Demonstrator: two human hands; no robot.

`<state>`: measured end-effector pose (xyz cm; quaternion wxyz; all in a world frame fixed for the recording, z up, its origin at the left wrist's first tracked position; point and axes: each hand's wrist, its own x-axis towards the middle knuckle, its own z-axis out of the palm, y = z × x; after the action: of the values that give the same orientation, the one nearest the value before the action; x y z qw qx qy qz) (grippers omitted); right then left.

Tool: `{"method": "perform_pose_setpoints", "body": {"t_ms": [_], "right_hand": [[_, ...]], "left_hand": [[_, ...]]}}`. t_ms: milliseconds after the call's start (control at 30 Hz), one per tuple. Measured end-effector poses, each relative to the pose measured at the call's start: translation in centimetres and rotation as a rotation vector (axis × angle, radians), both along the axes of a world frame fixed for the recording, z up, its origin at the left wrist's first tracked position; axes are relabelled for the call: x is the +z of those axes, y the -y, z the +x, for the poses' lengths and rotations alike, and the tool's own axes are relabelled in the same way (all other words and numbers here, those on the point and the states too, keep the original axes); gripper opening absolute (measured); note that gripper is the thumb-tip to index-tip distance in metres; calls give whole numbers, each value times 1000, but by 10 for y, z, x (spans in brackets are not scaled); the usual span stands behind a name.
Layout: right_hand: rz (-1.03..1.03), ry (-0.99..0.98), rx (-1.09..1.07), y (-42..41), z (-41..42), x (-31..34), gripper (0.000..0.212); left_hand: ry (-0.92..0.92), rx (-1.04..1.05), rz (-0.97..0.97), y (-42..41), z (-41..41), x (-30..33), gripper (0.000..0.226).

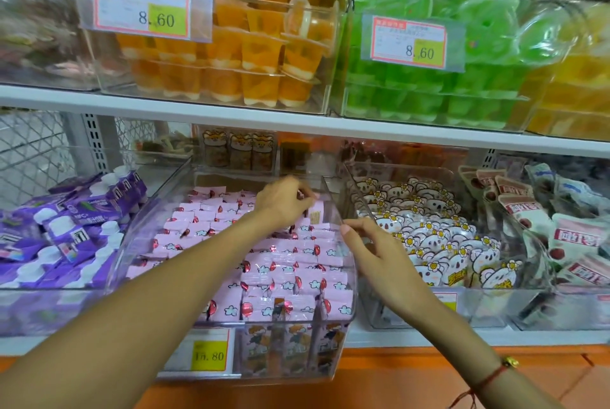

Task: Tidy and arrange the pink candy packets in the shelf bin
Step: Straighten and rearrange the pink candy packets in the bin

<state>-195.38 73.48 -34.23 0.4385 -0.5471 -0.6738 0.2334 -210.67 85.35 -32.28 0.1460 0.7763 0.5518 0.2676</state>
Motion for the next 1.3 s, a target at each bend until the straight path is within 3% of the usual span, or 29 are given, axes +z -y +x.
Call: {"method": "perform_pose_setpoints", "body": {"t_ms": [133, 267, 400, 533, 633, 733, 800, 900, 1033, 1100, 1200, 1300], "right_hand": [[6, -11, 1, 1, -2, 0, 24], [-2, -4, -4, -1, -2, 1, 22], [-46, -7, -41, -1, -3, 2, 25], [209, 93, -219, 5, -10, 15, 33], [308, 122, -90, 15, -28, 25, 52], [351, 295, 37, 22, -45, 23, 62], [406, 286, 60, 24, -49, 24, 50], [368, 112, 44, 25, -46, 29, 33], [-86, -537, 85, 24, -43, 39, 31], [-229, -685, 185, 24, -40, 42, 38], [-288, -694, 271, 27, -41, 45, 43], [-275, -565, 212, 26, -40, 45, 39]], "left_hand": [[493, 3, -4, 11, -5, 5, 16], [847, 72, 74, 32, -15, 17, 10], [942, 93, 118, 57, -37, 33, 11], [1047, 54, 102, 94, -48, 33, 12], [1177, 38, -26, 115, -48, 25, 11], [1298, 48, -211, 123, -47, 20, 18], [1354, 57, -303, 124, -47, 19, 21], [1393, -4, -358, 122, -50, 19, 26], [1235, -155, -426, 117, -54, 20, 32], [1153, -259, -463, 117, -54, 17, 39], [1121, -329, -411, 119, -52, 14, 41], [1141, -273, -318, 120, -51, 18, 35]]}}
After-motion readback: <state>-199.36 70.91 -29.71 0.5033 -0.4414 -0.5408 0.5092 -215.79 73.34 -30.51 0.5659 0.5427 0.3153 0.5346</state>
